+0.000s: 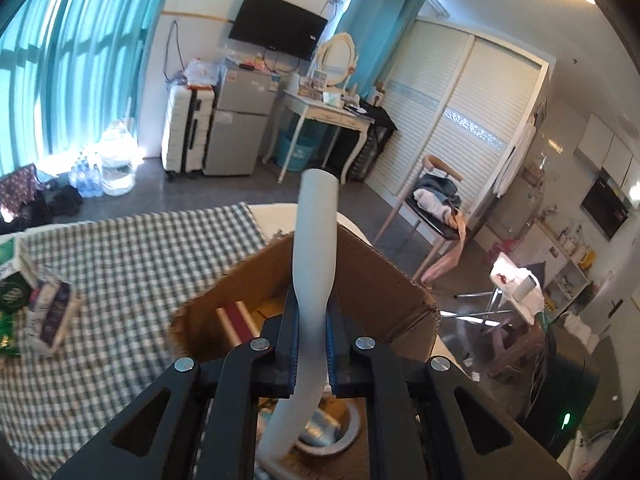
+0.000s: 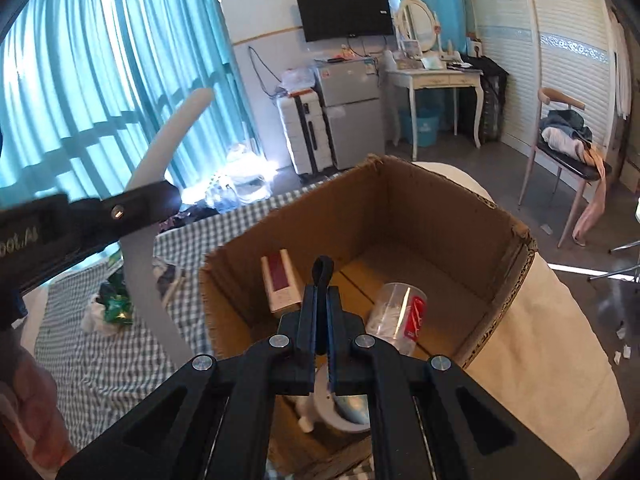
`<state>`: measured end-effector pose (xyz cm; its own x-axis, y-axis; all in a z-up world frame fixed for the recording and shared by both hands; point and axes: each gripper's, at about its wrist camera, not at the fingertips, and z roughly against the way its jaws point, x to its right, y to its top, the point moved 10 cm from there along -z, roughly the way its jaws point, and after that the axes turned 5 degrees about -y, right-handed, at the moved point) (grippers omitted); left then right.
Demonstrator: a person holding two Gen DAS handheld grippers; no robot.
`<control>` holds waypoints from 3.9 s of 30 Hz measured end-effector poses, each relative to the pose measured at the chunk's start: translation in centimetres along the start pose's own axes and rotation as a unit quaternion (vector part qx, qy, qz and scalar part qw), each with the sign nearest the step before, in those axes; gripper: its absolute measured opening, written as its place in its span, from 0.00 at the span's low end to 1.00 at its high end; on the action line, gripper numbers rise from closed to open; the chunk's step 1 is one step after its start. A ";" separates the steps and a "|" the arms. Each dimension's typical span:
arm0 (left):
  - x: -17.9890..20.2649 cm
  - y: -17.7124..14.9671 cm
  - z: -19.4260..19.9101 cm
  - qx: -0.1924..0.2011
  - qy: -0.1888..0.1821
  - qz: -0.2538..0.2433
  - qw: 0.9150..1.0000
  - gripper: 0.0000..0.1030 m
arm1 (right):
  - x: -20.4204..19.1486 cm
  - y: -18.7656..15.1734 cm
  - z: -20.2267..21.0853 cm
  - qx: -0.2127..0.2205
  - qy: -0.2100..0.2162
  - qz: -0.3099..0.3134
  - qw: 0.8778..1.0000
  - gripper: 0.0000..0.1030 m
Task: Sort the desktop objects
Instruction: 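Open the left tool to drop the foam tube into the box, then move both open tools back over the bed toward the remaining items, then grasp the white lace cloth with the left tool while the right tool grasps the floral tissue pack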
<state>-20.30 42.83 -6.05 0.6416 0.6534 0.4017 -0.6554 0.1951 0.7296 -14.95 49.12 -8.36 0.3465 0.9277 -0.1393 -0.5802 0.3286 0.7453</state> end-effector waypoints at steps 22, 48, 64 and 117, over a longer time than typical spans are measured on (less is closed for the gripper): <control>-14.6 -5.2 16.2 0.081 0.298 -0.003 0.951 1.00 | -1.3 -0.4 3.5 0.053 -0.020 -0.004 0.998 0.79; -34.9 -19.4 26.3 0.069 0.399 0.171 0.898 1.00 | -23.6 -9.9 -2.6 0.058 0.143 0.093 0.984 0.79; -43.7 -14.2 17.5 0.072 0.379 0.168 0.907 1.00 | -29.0 -8.9 -14.3 0.031 0.139 0.131 0.981 0.79; -43.9 -15.7 17.0 0.034 0.280 0.119 0.952 0.21 | -29.0 -11.0 -18.6 -0.048 0.111 0.159 0.980 0.43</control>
<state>-31.37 -1.35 -25.73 0.1520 0.9644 0.2164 -0.7159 -0.0435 0.6969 -32.31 21.84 -24.65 -0.0249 0.9981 -0.0562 -0.7033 0.0225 0.7105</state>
